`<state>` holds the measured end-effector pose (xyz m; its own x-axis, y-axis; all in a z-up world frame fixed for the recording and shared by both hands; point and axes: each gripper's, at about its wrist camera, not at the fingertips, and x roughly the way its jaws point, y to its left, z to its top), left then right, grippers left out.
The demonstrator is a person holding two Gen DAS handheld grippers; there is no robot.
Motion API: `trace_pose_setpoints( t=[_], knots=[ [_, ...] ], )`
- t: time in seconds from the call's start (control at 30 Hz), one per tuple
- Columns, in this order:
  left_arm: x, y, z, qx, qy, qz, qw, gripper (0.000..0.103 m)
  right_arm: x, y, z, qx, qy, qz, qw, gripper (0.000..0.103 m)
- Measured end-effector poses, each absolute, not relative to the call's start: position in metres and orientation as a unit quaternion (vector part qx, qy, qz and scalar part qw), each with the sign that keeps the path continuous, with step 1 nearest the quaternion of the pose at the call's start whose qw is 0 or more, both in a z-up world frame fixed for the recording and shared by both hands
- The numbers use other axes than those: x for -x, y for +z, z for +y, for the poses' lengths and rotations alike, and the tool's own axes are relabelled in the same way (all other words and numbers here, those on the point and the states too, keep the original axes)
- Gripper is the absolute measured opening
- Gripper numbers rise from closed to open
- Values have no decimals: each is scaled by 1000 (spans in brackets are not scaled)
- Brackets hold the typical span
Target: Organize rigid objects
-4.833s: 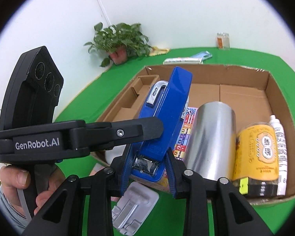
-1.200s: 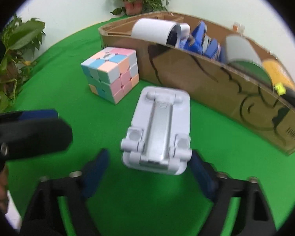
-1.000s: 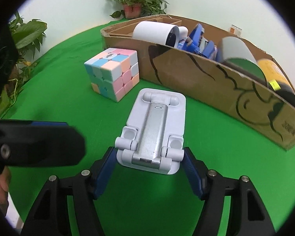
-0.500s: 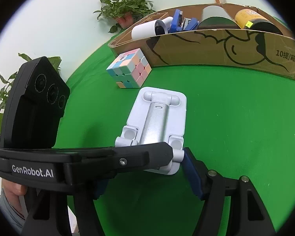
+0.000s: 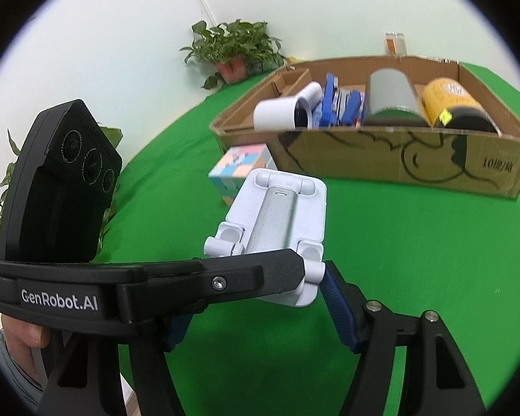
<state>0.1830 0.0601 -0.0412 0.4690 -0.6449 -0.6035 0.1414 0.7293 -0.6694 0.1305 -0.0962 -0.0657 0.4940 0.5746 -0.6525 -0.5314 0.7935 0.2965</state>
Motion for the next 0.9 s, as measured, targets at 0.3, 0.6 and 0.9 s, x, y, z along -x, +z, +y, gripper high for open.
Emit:
trace_pose_setpoints(
  t=[0.3, 0.6, 0.9],
  knots=[
    [-199, 8, 90, 264, -250, 418, 832, 37, -144, -25, -77, -13, 325, 349, 879, 67],
    [-219, 61, 125, 253, -253, 393, 847, 37, -166, 18, -48, -6, 332, 319, 888, 67],
    [-257, 114, 156, 235, -247, 384, 858, 37, -195, 51, -22, -12, 339, 301, 891, 67]
  ],
)
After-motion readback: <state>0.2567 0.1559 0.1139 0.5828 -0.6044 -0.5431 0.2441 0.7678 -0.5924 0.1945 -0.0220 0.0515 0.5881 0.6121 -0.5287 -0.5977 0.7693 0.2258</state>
